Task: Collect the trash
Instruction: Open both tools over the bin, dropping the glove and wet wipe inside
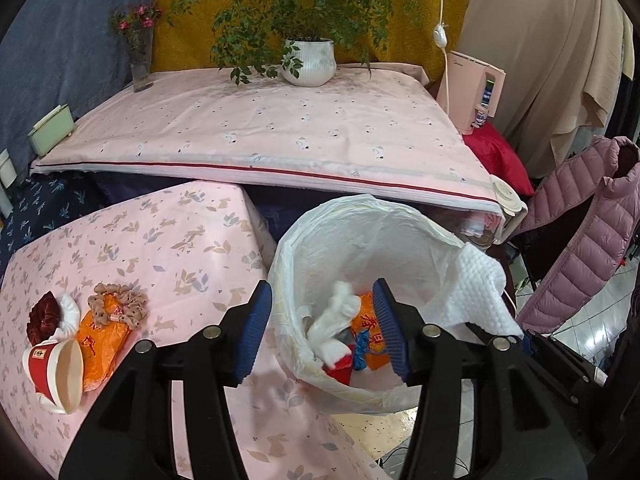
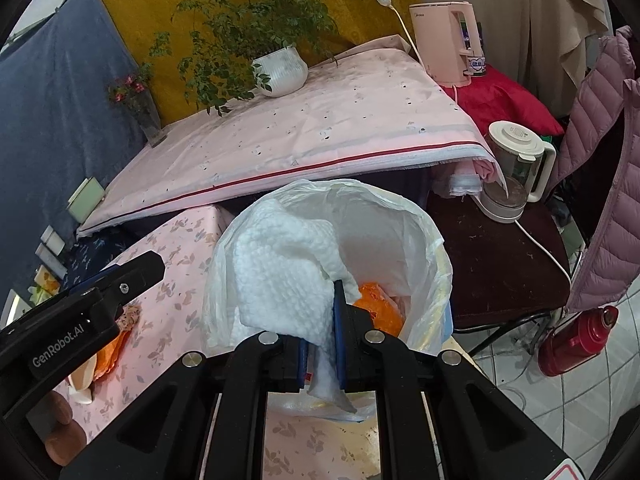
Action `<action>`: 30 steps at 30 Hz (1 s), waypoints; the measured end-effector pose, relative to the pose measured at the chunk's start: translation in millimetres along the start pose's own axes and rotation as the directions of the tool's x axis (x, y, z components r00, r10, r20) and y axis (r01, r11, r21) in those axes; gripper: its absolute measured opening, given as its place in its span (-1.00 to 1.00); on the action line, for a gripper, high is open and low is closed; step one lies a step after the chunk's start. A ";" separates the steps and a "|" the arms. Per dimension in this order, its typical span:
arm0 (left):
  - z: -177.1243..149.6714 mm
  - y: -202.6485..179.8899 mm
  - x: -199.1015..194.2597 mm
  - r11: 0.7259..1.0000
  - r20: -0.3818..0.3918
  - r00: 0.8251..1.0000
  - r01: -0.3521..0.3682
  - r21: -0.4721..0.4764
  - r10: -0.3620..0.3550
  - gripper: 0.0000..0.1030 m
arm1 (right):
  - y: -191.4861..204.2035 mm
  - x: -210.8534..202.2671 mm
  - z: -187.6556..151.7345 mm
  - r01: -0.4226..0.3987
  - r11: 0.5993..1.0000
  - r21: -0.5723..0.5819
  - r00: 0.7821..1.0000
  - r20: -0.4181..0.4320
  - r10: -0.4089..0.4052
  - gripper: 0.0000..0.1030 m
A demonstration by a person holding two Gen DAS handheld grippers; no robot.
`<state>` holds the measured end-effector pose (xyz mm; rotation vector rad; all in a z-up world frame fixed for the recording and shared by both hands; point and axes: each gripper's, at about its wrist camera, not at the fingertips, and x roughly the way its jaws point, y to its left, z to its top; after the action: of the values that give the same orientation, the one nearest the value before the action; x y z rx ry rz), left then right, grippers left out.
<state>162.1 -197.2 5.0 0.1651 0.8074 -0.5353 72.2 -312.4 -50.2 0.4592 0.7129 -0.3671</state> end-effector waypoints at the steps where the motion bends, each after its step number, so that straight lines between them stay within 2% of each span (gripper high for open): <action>1: -1.3 2.3 0.9 1.000 -0.001 1.000 -0.009 -0.003 0.009 -0.03 | 0.5 1.5 0.2 0.002 1.000 -0.002 1.000 -0.001 -0.002 -0.80; 9: -7.7 24.8 0.9 0.998 -0.004 0.999 -0.043 -0.045 0.043 0.01 | 7.9 14.4 3.5 0.015 1.000 -0.021 1.000 -0.010 -0.015 -0.78; 14: -12.6 36.8 -3.4 0.995 0.008 0.997 -0.081 -0.064 0.081 0.19 | 18.0 19.1 4.0 0.023 0.999 -0.033 1.000 -0.010 -0.024 -0.61; 19: -17.5 49.7 -7.8 0.990 0.013 0.994 -0.109 -0.088 0.110 0.34 | 30.4 18.6 3.3 0.031 0.998 -0.058 1.000 0.006 -0.030 -0.23; 22: -20.3 57.5 -10.8 0.988 0.013 0.993 -0.116 -0.106 0.118 0.42 | 35.5 16.1 3.6 0.030 0.997 -0.065 1.000 0.012 -0.029 -0.18; 25: -23.2 63.2 -13.6 0.985 0.013 0.992 -0.122 -0.118 0.125 0.42 | 40.1 11.3 3.4 0.024 0.997 -0.068 1.000 0.022 -0.022 -0.08; 30: -28.5 72.1 -18.3 0.981 0.010 0.991 -0.134 -0.141 0.136 0.42 | 51.2 2.9 0.6 0.012 0.996 -0.085 1.000 0.030 -0.009 -0.05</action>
<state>170.5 -118.7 -5.7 0.0841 0.8059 -0.3502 98.6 -270.2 -37.8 0.3687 0.6999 -0.3512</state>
